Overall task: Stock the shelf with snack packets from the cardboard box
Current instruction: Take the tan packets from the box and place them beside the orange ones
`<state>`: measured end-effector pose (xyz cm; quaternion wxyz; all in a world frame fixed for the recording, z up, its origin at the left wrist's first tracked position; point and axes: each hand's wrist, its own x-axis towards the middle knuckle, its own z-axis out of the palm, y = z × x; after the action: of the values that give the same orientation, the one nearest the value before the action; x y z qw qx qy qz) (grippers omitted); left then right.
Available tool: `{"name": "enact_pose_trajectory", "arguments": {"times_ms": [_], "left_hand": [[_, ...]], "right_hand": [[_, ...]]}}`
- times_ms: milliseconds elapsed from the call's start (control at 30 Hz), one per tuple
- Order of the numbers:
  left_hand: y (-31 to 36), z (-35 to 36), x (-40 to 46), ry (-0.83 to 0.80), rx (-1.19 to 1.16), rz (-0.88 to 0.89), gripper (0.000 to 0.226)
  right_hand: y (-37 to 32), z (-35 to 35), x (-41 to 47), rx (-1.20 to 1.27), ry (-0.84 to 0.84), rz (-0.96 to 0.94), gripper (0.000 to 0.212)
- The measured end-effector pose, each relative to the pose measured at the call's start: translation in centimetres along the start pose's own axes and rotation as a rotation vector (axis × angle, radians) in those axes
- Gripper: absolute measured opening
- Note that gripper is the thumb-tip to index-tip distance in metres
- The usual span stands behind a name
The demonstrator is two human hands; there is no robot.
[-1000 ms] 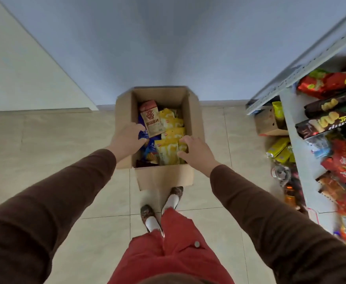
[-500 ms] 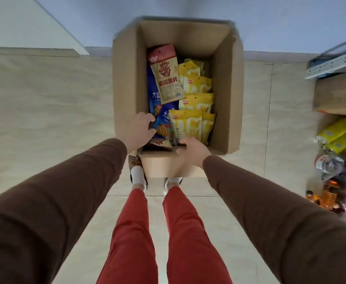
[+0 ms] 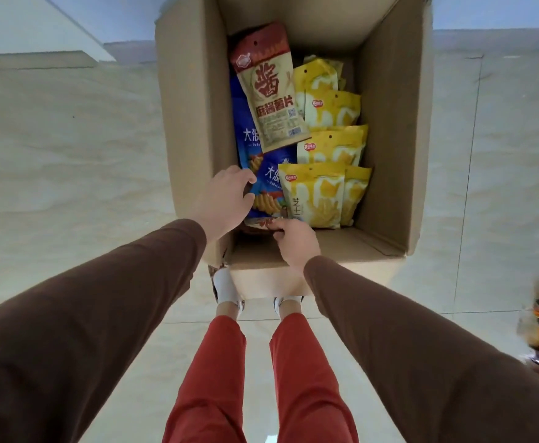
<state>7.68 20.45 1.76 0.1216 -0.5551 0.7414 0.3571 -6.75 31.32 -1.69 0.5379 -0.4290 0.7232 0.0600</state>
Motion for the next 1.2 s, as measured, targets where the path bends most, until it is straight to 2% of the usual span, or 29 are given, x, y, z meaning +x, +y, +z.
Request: {"name": "enact_pose_trajectory", "arguments": {"times_ms": [133, 233, 333, 467, 533, 600, 667, 767, 833, 967, 1100, 1200], "left_hand": [[0.5, -0.6, 2.5, 0.016, -0.020, 0.025, 0.031], [1.1, -1.0, 5.1, 0.039, -0.076, 0.007, 0.031], [1.5, -1.4, 8.1, 0.053, -0.161, -0.005, 0.029], [1.3, -1.2, 12.3, 0.061, -0.200, 0.009, 0.030], [0.9, -0.6, 14.3, 0.058, -0.227, -0.017, 0.033], [0.6, 0.0, 16.1, 0.066, -0.266, -0.066, 0.038], [0.2, 0.7, 17.8, 0.068, -0.353, -0.144, 0.045], [-1.0, 2.4, 20.5, 0.081, -0.540, -0.279, 0.051], [-1.6, 3.4, 22.0, 0.096, -0.646, -0.374, 0.053], [-1.5, 4.6, 24.0, 0.062, -0.754, -0.518, 0.054], [-1.0, 5.2, 25.2, 0.078, -0.843, -0.534, 0.076], [-0.2, 5.0, 25.4, 0.052, -0.931, -0.590, 0.097]], "right_hand": [[0.1, -4.0, 1.8, -0.019, 0.273, -0.024, 0.029], [0.3, -9.3, 4.6, 0.099, 0.424, 0.048, 0.031], [0.6, -14.6, 8.7, 0.156, 0.541, 0.109, 0.031], [-0.2, -19.3, 14.4, 0.110, 0.666, 0.025, 0.037], [-0.4, -20.1, 16.8, 0.076, 0.665, -0.076, 0.044], [-0.1, -19.4, 18.3, 0.049, 0.569, -0.142, 0.073], [1.0, -17.6, 19.1, -0.043, 0.476, -0.117, 0.095], [3.4, -14.5, 18.8, -0.102, 0.515, 0.031, 0.106], [5.0, -12.6, 18.5, 0.078, 0.581, 0.109, 0.105], [6.5, -9.8, 18.5, 0.442, 0.618, 0.196, 0.082], [7.0, -9.7, 18.8, 0.436, 0.614, 0.154, 0.080], [7.0, -10.1, 19.1, 0.610, 0.515, 0.234, 0.071]]}}
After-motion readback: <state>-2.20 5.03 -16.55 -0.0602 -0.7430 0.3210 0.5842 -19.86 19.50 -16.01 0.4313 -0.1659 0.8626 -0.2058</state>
